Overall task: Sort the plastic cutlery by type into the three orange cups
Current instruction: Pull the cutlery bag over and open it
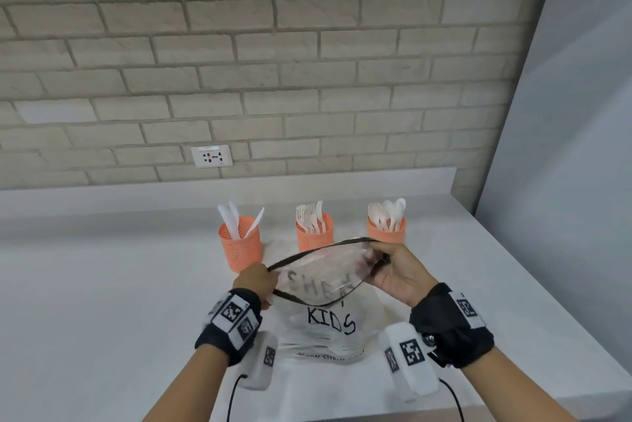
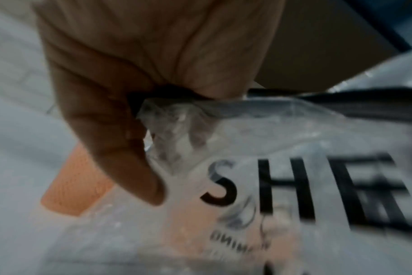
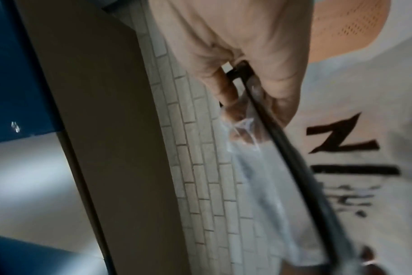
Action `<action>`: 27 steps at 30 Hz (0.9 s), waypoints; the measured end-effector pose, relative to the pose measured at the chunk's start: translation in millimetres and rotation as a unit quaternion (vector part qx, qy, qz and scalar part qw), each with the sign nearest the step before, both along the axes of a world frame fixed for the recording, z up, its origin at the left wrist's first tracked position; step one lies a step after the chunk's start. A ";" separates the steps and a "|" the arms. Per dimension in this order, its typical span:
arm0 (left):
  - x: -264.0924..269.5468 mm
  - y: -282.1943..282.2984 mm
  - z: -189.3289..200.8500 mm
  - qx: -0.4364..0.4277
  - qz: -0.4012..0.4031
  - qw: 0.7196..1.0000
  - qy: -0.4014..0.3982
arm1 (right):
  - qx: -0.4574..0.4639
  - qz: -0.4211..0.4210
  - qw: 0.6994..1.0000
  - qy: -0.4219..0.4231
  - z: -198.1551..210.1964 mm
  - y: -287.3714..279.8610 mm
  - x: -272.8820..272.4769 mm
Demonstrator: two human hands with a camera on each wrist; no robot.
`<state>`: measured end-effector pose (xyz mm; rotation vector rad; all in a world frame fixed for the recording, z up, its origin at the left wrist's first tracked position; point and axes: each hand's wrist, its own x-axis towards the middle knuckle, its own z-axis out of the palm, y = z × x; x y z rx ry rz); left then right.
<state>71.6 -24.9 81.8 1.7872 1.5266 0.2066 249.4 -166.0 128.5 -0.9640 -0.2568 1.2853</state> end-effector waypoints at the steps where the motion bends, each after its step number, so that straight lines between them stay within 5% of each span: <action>1: 0.1 1.2 4.5 -0.072 0.063 0.987 -0.129 | -0.013 0.018 0.999 -0.039 -1.0 -2.7 0.5; 4: 0.4 1.3 20.3 -0.210 0.177 0.876 -0.397 | -0.073 0.127 0.962 -0.231 -8.8 -9.0 3.6; 7: 5.7 -3.2 30.2 -0.292 0.174 0.787 -0.514 | -0.123 0.220 0.855 -0.453 -18.7 -12.5 -0.3; 9: 10.2 -4.7 30.6 -0.307 0.193 0.761 -0.538 | -0.125 0.233 0.828 -0.495 -22.2 -14.6 -2.3; 11: 11.2 -3.9 26.2 -0.299 0.183 0.772 -0.530 | -0.141 0.220 0.841 -0.474 -24.0 -14.1 6.8; 14: 3.1 1.3 18.1 -0.220 0.050 0.893 -0.389 | -0.141 0.178 0.899 -0.374 -19.9 -14.6 25.3; 16: -3.7 -3.1 16.4 -0.139 -0.063 0.966 -0.208 | -0.112 0.132 0.954 -0.244 -18.2 -13.1 34.3; 19: -6.8 -26.5 9.8 -0.007 -0.192 0.980 0.057 | -0.053 0.066 0.995 -0.059 -23.1 -1.7 39.8; 21: -7.7 -34.5 -4.4 0.032 -0.223 0.969 0.105 | -0.033 0.017 0.999 0.019 -24.4 8.5 31.3; 23: -11.9 -32.1 -11.3 -0.009 -0.192 0.979 0.070 | -0.022 -0.041 0.997 0.068 -26.9 16.6 22.4; 25: -15.7 -23.7 -10.2 -0.163 -0.076 0.974 -0.139 | -0.009 -0.060 0.995 0.079 -29.4 17.6 18.5; 27: -22.2 -21.1 0.4 -0.319 0.045 0.873 -0.365 | -0.019 -0.015 1.000 0.014 -33.5 15.7 20.0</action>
